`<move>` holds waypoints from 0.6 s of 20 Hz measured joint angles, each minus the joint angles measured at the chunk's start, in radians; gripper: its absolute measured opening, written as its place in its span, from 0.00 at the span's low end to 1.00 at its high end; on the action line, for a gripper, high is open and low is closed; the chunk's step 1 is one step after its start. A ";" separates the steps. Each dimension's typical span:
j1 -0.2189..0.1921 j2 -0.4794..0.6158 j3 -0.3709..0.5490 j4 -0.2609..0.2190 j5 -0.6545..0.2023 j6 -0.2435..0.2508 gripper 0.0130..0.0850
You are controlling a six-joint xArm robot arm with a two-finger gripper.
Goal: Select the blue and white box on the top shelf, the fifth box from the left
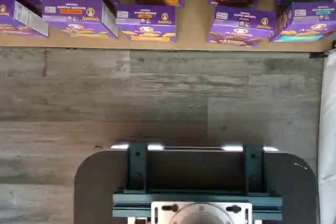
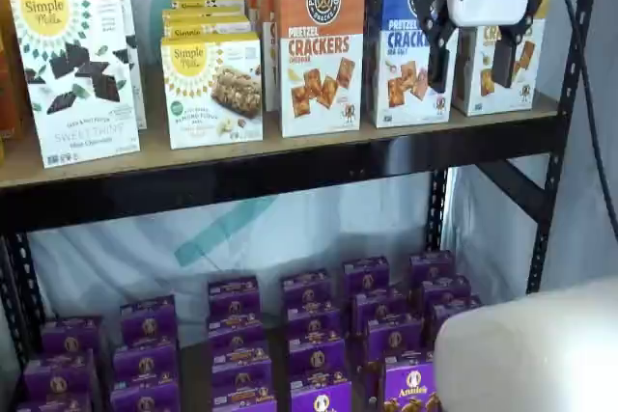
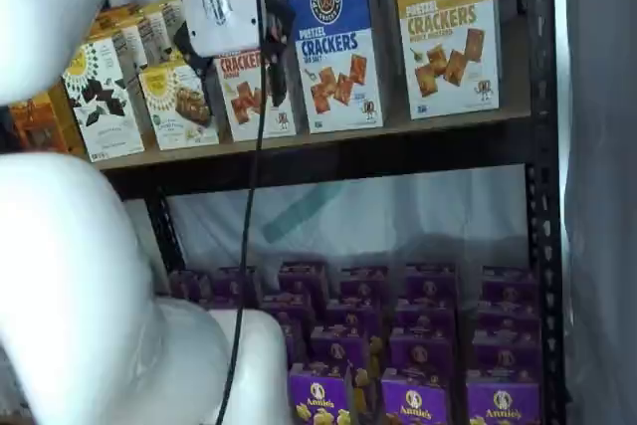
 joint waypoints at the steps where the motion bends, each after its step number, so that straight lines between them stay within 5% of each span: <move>1: -0.005 0.000 0.000 0.006 0.000 -0.003 1.00; 12: -0.026 -0.018 0.035 0.026 -0.064 -0.018 1.00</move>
